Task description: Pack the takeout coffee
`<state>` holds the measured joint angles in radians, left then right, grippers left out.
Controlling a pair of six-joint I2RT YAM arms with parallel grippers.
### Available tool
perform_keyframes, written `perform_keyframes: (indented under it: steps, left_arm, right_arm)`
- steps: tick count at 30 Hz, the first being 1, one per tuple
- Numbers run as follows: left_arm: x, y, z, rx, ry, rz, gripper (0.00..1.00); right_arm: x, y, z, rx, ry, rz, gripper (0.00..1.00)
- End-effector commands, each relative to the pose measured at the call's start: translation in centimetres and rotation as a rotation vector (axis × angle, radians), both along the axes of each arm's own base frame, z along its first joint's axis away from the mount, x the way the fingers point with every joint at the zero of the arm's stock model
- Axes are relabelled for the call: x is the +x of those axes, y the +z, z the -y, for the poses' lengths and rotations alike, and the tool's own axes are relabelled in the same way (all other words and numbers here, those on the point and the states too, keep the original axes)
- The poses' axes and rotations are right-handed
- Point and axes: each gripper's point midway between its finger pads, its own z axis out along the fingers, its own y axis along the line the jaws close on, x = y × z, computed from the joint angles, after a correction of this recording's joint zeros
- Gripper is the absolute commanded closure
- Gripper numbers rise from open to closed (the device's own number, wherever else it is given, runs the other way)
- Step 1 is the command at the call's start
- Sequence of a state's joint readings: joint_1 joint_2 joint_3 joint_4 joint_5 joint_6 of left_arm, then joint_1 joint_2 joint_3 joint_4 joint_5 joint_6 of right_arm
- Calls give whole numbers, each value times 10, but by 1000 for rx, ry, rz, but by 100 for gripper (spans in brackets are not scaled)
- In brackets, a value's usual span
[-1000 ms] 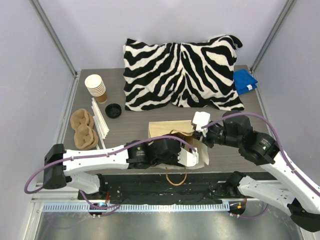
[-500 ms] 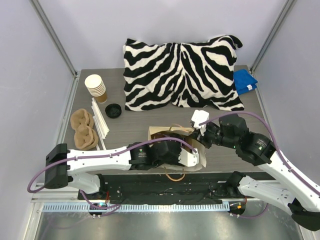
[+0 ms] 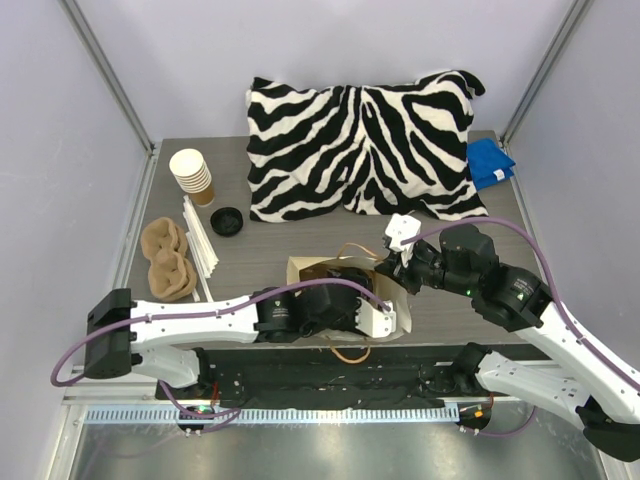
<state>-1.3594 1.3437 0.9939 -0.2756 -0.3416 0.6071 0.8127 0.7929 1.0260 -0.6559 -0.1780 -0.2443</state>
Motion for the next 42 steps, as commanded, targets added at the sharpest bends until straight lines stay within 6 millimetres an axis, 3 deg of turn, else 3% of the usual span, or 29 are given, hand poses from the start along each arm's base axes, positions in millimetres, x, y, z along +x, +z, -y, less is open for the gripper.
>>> perform_keyframes:
  steps: [1,7,21,34,42]
  left_arm:
    - [7,1,11,-35,9,43,100]
    - [20,-1,10,-29,42,63,100]
    - [40,-29,2,81,78,12,100]
    - [28,-37,-10,192,47,-167,100]
    - [40,-57,-17,255,58,-278,100]
  right_arm:
    - [1,22,-10,69,25,45,99]
    - [-2,20,-11,71,41,37,99]
    - [0,11,-18,68,38,-11,99]
    - [-3,10,-34,53,53,-162,99]
    - [-4,0,-43,34,78,-220,99]
